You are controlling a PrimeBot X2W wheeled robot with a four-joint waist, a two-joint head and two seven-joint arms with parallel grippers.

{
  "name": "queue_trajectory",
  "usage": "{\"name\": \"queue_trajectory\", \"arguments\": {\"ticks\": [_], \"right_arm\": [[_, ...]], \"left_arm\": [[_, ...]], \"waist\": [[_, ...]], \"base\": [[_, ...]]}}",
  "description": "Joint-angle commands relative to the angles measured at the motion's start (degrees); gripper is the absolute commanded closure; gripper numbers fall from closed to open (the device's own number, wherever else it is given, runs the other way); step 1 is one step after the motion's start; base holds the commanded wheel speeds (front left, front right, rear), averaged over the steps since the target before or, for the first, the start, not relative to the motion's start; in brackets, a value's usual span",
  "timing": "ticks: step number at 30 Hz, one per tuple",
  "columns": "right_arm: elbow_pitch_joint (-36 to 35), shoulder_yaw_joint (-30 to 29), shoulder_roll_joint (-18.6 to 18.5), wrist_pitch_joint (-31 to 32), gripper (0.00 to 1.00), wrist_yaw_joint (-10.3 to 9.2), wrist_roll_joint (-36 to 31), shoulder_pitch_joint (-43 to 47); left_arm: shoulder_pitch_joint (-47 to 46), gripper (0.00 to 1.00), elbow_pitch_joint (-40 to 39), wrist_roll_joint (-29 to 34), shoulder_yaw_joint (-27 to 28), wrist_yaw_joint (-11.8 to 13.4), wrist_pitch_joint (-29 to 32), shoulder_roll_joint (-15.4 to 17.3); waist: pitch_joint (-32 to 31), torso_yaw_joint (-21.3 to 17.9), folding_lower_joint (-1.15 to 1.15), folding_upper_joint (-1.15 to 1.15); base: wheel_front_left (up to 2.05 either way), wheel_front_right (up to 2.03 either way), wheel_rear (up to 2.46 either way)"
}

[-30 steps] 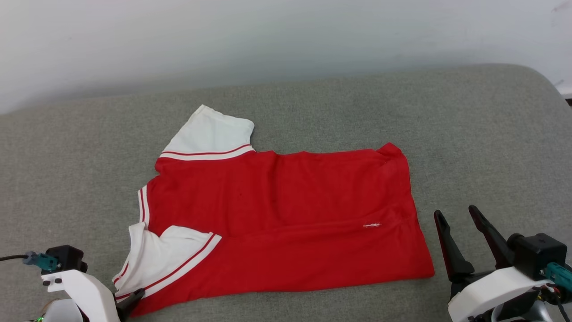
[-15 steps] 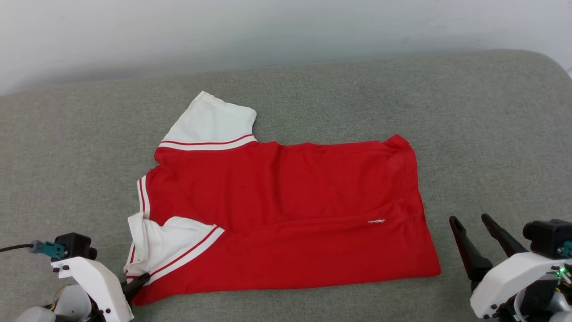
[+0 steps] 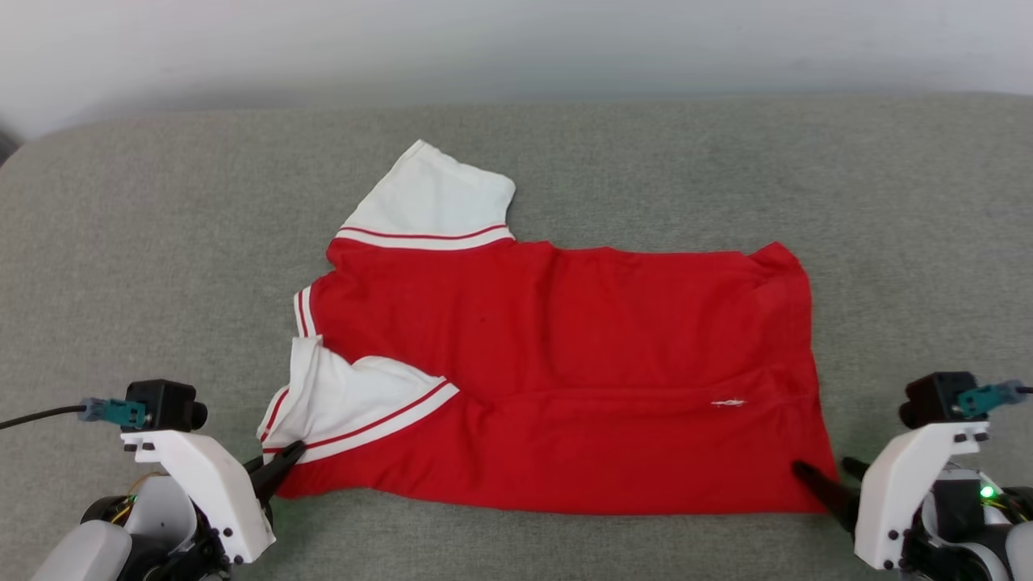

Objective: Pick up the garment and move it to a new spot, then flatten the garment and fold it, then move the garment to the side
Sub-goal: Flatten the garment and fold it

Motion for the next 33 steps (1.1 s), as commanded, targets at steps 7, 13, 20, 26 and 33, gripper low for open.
{"name": "queue_trajectory", "arguments": {"ticks": [7, 13, 20, 26, 33], "right_arm": [[7.9, 3.2, 2.1, 2.8, 0.00, -0.03, 1.5, -2.9], [10.2, 5.4, 1.6, 2.3, 1.00, -0.03, 3.2, -3.7], [7.4, 6.3, -1.5, 0.4, 1.00, -0.03, 4.3, -4.5], [5.3, 8.4, -3.3, 0.0, 1.00, -0.03, 5.7, -2.0], [3.4, 7.9, -4.3, 0.5, 1.00, -0.03, 7.3, 2.4]], "left_arm": [[-1.0, 1.00, -2.7, 1.4, -0.5, 0.8, -0.8, -0.3], [-0.1, 1.00, -3.0, 1.3, -0.6, 1.2, -1.2, -0.5], [1.5, 1.00, -3.1, 1.6, -0.5, 1.9, -2.5, -0.9], [5.7, 1.00, -4.7, 1.7, -0.5, 5.0, -3.0, -1.0], [12.1, 1.00, -9.0, 0.9, 0.1, 8.6, -2.9, -0.1]], "waist": [[2.8, 1.9, -0.01, 0.00], [2.6, 1.8, -0.01, 0.00], [-1.4, 1.2, -0.01, 0.00], [-8.4, 0.8, -0.01, 0.00], [-12.7, 0.9, -0.01, 0.00]], "base": [[0.00, 0.00, 0.00], [0.00, 0.00, 0.00], [0.00, 0.00, 0.00], [0.00, 0.00, 0.00], [0.00, 0.00, 0.00]]}}
